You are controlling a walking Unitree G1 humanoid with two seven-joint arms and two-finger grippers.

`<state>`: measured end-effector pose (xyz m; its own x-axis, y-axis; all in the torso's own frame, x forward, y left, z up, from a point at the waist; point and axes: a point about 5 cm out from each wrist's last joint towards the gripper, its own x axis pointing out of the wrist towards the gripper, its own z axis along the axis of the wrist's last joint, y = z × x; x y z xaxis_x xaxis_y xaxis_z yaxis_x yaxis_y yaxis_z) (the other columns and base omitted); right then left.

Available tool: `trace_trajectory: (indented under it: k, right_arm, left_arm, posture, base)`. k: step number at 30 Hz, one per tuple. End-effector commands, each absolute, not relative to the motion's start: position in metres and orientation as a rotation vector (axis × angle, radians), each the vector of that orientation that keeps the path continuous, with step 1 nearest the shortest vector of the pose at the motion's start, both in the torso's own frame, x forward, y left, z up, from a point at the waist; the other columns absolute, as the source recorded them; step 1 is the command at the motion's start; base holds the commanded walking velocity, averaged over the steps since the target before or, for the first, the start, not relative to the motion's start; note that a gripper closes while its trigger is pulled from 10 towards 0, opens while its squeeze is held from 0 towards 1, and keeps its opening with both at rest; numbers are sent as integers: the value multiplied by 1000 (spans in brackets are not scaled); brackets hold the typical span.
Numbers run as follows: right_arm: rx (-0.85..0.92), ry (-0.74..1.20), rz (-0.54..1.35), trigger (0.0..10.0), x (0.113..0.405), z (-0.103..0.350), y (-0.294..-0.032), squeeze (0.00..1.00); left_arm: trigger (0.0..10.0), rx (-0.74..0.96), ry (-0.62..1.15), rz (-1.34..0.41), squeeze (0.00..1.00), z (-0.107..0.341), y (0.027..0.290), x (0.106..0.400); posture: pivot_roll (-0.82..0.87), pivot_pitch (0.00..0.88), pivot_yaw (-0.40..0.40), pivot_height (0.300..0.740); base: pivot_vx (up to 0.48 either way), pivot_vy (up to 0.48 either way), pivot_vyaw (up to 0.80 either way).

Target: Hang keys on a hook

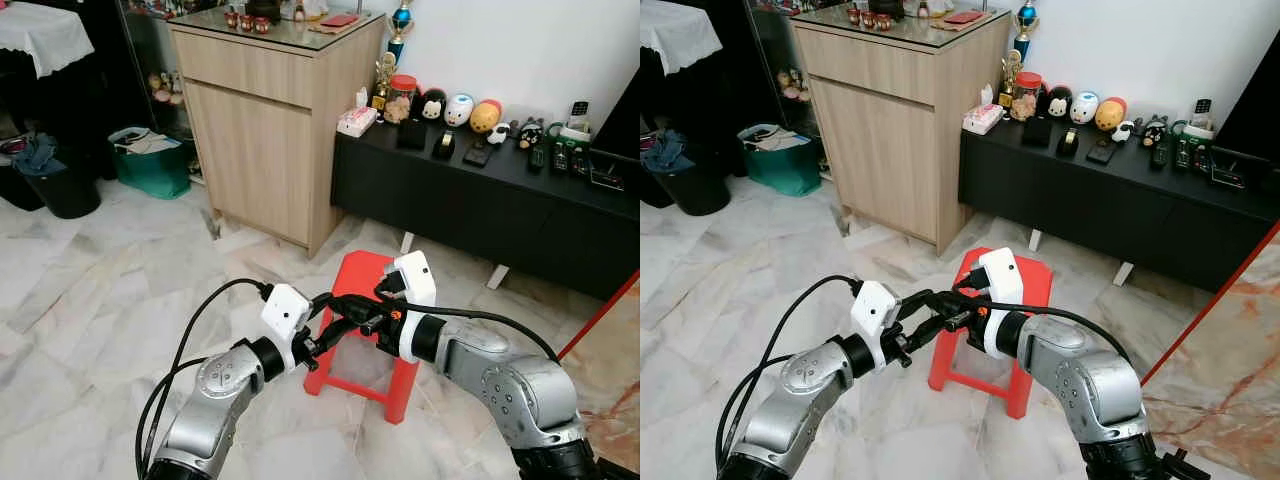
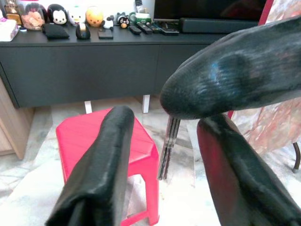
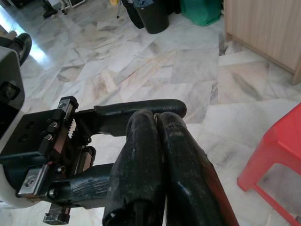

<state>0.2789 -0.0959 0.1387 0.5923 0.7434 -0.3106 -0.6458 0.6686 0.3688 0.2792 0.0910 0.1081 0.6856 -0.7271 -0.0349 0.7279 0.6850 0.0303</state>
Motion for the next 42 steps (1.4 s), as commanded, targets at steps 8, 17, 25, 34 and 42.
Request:
trace_trajectory:
  k: [8, 17, 25, 34, 42]
  right_arm:
    - [239, 444, 786, 10000, 282, 145, -101, 0]
    - [244, 447, 778, 10000, 283, 145, -102, 0]
    - [261, 454, 740, 10000, 286, 142, -107, 0]
    - [291, 450, 690, 10000, 291, 141, -110, 0]
    - [361, 440, 584, 10000, 300, 140, -121, 0]
  left_arm:
    - [4784, 47, -5, -806, 0, 112, 90, 282]
    - [4784, 45, -17, -803, 0, 113, 90, 283]
    - [902, 45, -25, -804, 0, 114, 91, 283]
    - [0, 44, -30, -809, 0, 115, 91, 282]
    - [0, 46, -32, -801, 0, 114, 92, 282]
  posture:
    - [10, 0, -99, 740]
    - [10, 0, -101, 740]
    - [11, 0, -103, 740]
    - [12, 0, -105, 740]
    - [13, 0, -108, 740]
  base:
    - [0, 0, 0]
    - [0, 0, 0]
    - [0, 0, 0]
    - [0, 0, 0]
    - [0, 0, 0]
